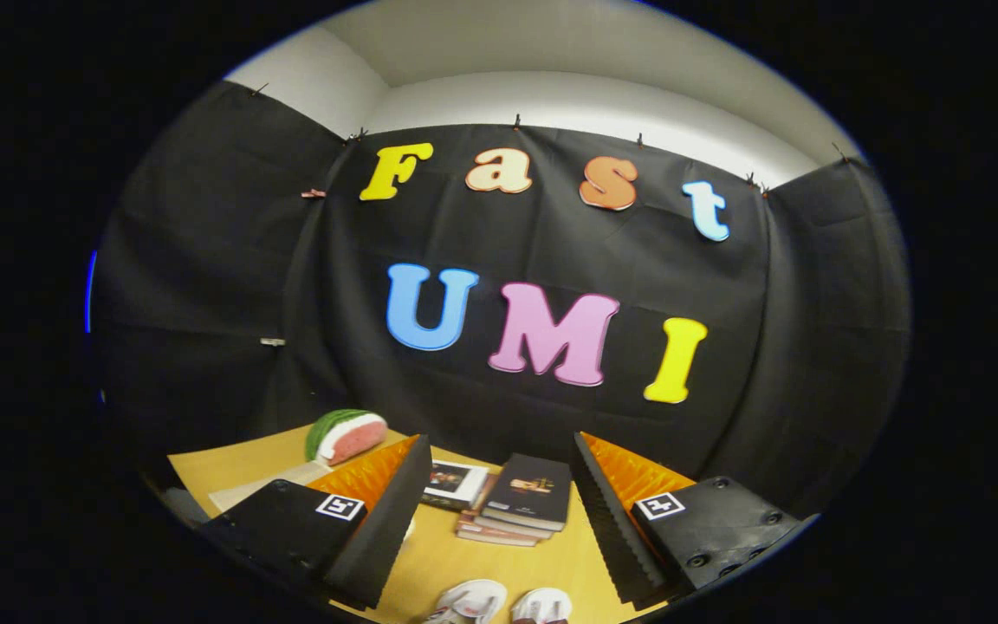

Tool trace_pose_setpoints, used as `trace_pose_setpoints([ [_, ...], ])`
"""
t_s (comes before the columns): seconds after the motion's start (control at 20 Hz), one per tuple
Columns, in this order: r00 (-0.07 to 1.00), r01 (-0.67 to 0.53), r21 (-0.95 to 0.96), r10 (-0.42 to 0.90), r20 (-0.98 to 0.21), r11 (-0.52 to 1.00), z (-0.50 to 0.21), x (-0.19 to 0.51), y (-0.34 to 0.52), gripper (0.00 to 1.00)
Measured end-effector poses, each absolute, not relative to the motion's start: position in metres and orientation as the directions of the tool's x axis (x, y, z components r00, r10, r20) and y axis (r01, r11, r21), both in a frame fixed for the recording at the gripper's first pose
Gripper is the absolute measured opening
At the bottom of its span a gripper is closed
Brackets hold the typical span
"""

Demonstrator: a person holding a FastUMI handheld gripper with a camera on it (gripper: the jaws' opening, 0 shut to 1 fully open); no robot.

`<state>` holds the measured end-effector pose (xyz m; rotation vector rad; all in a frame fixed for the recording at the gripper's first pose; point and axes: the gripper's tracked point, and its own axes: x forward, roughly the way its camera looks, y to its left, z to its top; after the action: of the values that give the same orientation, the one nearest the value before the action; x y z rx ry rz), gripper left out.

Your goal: Open the storage box then place both shoes into the box .Put the left shoe in first, then the right shoe, with the right side of both shoes facing outward in a uniform manner.

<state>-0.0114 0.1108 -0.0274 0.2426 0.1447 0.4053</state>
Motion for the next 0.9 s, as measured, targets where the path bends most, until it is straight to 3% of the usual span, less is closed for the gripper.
trace_pose_setpoints([
  [0.15,0.808,-0.481,0.414,0.574,-0.133,0.773,-0.047,-0.024,0.146,0.97],
  [0.3,0.655,-0.511,0.560,0.717,-0.238,0.652,-0.088,-0.042,0.181,0.98],
  [0.6,0.413,-0.401,0.782,0.856,-0.310,0.477,-0.145,-0.079,0.225,0.99],
  [0.9,0.290,-0.308,0.862,0.903,-0.318,0.403,-0.206,-0.082,0.257,0.99],
])
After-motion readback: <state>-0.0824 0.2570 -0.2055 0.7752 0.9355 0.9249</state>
